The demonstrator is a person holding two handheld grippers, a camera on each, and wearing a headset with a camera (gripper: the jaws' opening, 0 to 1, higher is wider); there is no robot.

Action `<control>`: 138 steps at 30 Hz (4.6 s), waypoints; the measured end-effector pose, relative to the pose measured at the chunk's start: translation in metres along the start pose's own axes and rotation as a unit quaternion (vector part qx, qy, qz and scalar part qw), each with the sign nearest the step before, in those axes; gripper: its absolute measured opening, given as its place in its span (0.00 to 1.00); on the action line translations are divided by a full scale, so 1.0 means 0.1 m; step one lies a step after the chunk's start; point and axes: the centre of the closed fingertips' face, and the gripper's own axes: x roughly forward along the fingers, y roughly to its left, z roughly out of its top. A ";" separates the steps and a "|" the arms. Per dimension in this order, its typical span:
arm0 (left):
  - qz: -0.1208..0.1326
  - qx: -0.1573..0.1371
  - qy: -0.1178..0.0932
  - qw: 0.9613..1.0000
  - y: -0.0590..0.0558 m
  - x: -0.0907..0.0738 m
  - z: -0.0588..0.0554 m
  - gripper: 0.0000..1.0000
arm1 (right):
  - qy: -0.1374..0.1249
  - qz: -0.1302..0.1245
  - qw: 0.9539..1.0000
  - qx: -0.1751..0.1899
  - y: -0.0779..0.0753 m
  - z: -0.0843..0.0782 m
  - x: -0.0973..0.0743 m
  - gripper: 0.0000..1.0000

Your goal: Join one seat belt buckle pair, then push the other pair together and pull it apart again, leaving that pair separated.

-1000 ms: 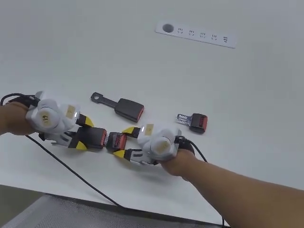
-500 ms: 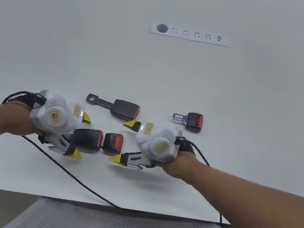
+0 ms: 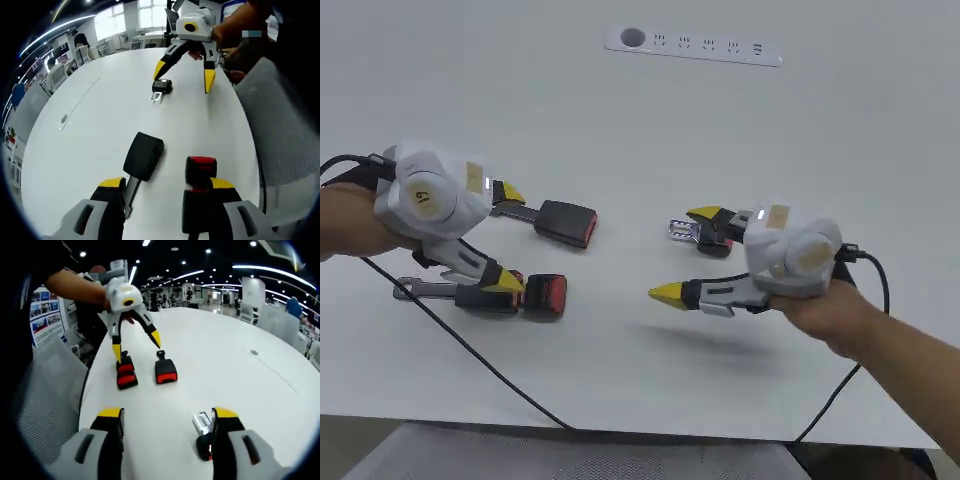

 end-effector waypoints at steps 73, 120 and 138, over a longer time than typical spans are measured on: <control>-0.033 0.012 0.023 0.999 0.36 0.57 -0.03 0.35 | 0.053 0.105 0.990 -0.075 -0.35 -0.35 0.28 0.35; -0.048 0.034 0.063 0.996 0.35 0.58 -0.03 0.35 | 0.035 0.123 0.989 -0.068 0.00 0.09 0.85 0.35; -0.056 0.054 0.068 0.995 0.34 0.59 -0.01 0.34 | 0.041 0.120 0.990 -0.061 0.02 0.11 0.92 0.35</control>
